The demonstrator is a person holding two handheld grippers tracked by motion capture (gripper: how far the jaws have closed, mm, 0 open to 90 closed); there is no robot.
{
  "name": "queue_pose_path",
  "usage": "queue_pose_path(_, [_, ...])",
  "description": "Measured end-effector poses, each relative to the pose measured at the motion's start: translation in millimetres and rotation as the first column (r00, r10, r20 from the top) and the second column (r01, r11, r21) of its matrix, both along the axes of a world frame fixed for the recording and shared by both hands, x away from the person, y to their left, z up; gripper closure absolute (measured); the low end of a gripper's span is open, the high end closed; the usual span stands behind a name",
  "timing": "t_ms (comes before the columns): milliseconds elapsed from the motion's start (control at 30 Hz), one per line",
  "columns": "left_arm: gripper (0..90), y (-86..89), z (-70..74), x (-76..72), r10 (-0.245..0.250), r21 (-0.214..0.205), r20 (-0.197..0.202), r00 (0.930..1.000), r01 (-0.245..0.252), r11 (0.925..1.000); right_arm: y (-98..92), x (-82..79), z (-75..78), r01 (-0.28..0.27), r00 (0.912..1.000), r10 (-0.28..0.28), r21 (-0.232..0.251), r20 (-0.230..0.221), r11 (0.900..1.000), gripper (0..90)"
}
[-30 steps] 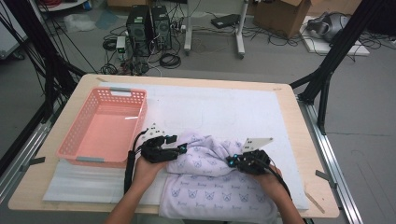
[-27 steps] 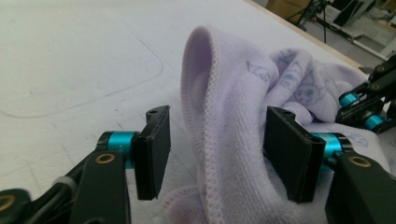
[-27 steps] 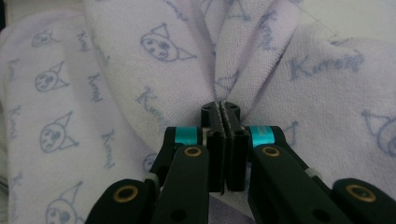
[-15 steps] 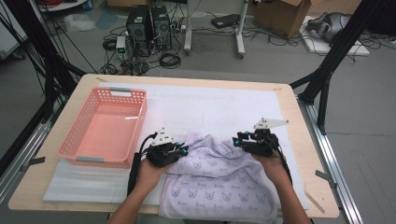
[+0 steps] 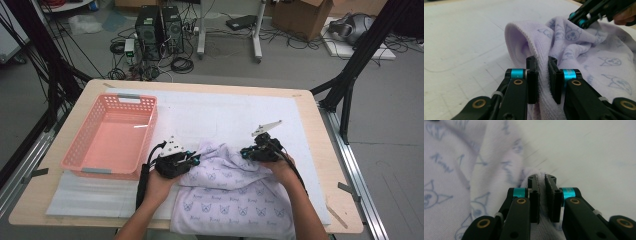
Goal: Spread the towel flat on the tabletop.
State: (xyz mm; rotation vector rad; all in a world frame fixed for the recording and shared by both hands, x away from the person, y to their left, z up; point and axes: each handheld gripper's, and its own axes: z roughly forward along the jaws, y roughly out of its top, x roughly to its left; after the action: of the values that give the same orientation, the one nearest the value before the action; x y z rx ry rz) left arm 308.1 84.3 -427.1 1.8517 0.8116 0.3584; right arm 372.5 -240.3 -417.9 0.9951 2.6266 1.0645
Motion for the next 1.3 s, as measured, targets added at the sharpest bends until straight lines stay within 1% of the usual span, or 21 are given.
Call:
queue_pose_path(67, [81.9, 2.8, 4.6, -1.6, 0.026, -0.008, 0.044, 0.9987, -0.025, 0.9996, -11.3, -3.3, 14.7, 0.076, 0.9904, -0.079, 0.030, 0.114, 0.9967, 83.3])
queue_pose_path(100, [82.3, 4.2, 7.5, -2.2, 0.044, -0.013, 0.071, 0.9965, -0.043, 0.9990, -18.4, -5.3, 22.2, 0.121, 0.9765, -0.129, 0.053, 0.173, 0.9912, 83.3])
queue_pose_path(133, [82.5, 6.0, 10.2, -2.2, 0.061, -0.024, 0.092, 0.9939, -0.059, 0.9980, -26.0, -7.6, 29.5, 0.168, 0.9580, -0.184, 0.089, 0.220, 0.9818, 83.3])
queue_pose_path(167, [82.6, 8.1, 12.7, -2.2, 0.072, -0.032, 0.102, 0.9921, -0.069, 0.9971, -33.3, -9.9, 36.1, 0.212, 0.9339, -0.238, 0.121, 0.267, 0.9696, 83.2])
queue_pose_path(233, [82.6, 11.5, 14.1, -0.9, 0.095, -0.044, 0.101, 0.9903, -0.091, 0.9949, -47.3, -14.7, 45.5, 0.283, 0.8929, -0.326, 0.178, 0.310, 0.9426, 83.2])
queue_pose_path(267, [82.5, 12.6, 12.7, 0.6, 0.092, -0.039, 0.083, 0.9923, -0.089, 0.9953, -52.8, -17.0, 47.9, 0.305, 0.8807, -0.352, 0.190, 0.317, 0.9332, 83.1])
queue_pose_path(300, [82.2, 12.5, 9.9, 1.8, 0.088, -0.028, 0.057, 0.9945, -0.086, 0.9959, -57.4, -18.2, 47.7, 0.304, 0.8854, -0.355, 0.205, 0.300, 0.9304, 82.9])
queue_pose_path(333, [81.3, 12.0, 6.3, 3.0, 0.081, -0.019, 0.018, 0.9965, -0.081, 0.9965, -59.5, -19.7, 45.7, 0.296, 0.8973, -0.345, 0.207, 0.275, 0.9326, 82.8])
queue_pose_path(367, [79.7, 11.5, 2.8, 4.0, 0.076, -0.003, -0.021, 0.9969, -0.076, 0.9971, -59.6, -22.7, 42.9, 0.282, 0.9038, -0.325, 0.183, 0.278, 0.9417, 82.8])
queue_pose_path(400, [78.9, 11.2, -0.3, 3.7, 0.080, 0.016, -0.032, 0.9963, -0.079, 0.9967, -59.2, -26.5, 39.0, 0.266, 0.9127, -0.304, 0.168, 0.273, 0.9492, 82.7])
queue_pose_path(433, [78.1, 11.5, -2.7, 3.9, 0.079, 0.026, -0.044, 0.9959, -0.078, 0.9966, -59.0, -30.6, 34.5, 0.247, 0.9266, -0.282, 0.160, 0.249, 0.9556, 82.7])
queue_pose_path(500, [68.2, 13.5, -4.2, 6.0, 0.093, 0.009, -0.095, 0.9912, -0.092, 0.9957, -59.3, -40.3, 24.7, 0.189, 0.9507, -0.221, 0.157, 0.218, 0.9694, 82.7])
queue_pose_path(567, [55.5, 16.9, -0.7, 5.5, 0.104, -0.034, -0.098, 0.9897, -0.108, 0.9936, -58.8, -51.4, 15.0, 0.150, 0.9672, -0.173, 0.135, 0.186, 0.9795, 82.7])
queue_pose_path(633, [49.7, 17.9, 5.8, 5.2, 0.097, -0.065, -0.080, 0.9920, -0.103, 0.9926, -57.8, -63.3, 5.7, 0.095, 0.9801, -0.112, 0.109, 0.164, 0.9895, 82.8])
queue_pose_path(800, [41.6, 14.8, 20.5, 11.7, 0.076, -0.106, -0.072, 0.9945, -0.083, 0.9909, -49.7, -88.7, -9.3, 0.001, 0.9879, -0.007, 0.037, 0.155, 0.9993, 82.8])
queue_pose_path(933, [41.4, 0.5, 24.9, 21.4, 0.037, -0.084, -0.086, 0.9956, -0.044, 0.9955, -43.4, -100.4, -11.6, -0.038, 0.9846, 0.035, 0.010, 0.171, 0.9992, 82.4])
queue_pose_path(1067, [41.9, -18.1, 22.0, 37.8, 0.018, -0.073, -0.133, 0.9910, -0.027, 0.9970, -39.7, -101.3, -10.7, -0.050, 0.9866, 0.049, 0.003, 0.155, 0.9988, 80.3])
queue_pose_path(1133, [50.1, -25.8, 15.1, 43.1, 0.006, -0.062, -0.167, 0.9860, -0.017, 0.9980, -40.5, -99.1, -10.1, -0.038, 0.9906, 0.035, 0.021, 0.132, 0.9990, 78.2])
queue_pose_path(1200, [65.5, -33.5, 8.6, 43.8, -0.019, -0.015, -0.182, 0.9832, 0.017, 0.9997, -41.9, -97.1, -9.8, -0.032, 0.9935, 0.027, 0.041, 0.111, 0.9987, 73.8])
queue_pose_path(1233, [73.6, -36.2, 6.5, 42.9, -0.028, 0.013, -0.183, 0.9827, 0.031, 0.9995, -43.3, -95.7, -9.6, -0.028, 0.9949, 0.022, 0.058, 0.099, 0.9979, 70.4])
queue_pose_path(1300, [81.6, -39.6, 4.5, 37.8, -0.026, 0.020, -0.166, 0.9859, 0.030, 0.9993, -48.1, -91.8, -7.4, -0.012, 0.9971, 0.004, 0.109, 0.076, 0.9939, 63.4])
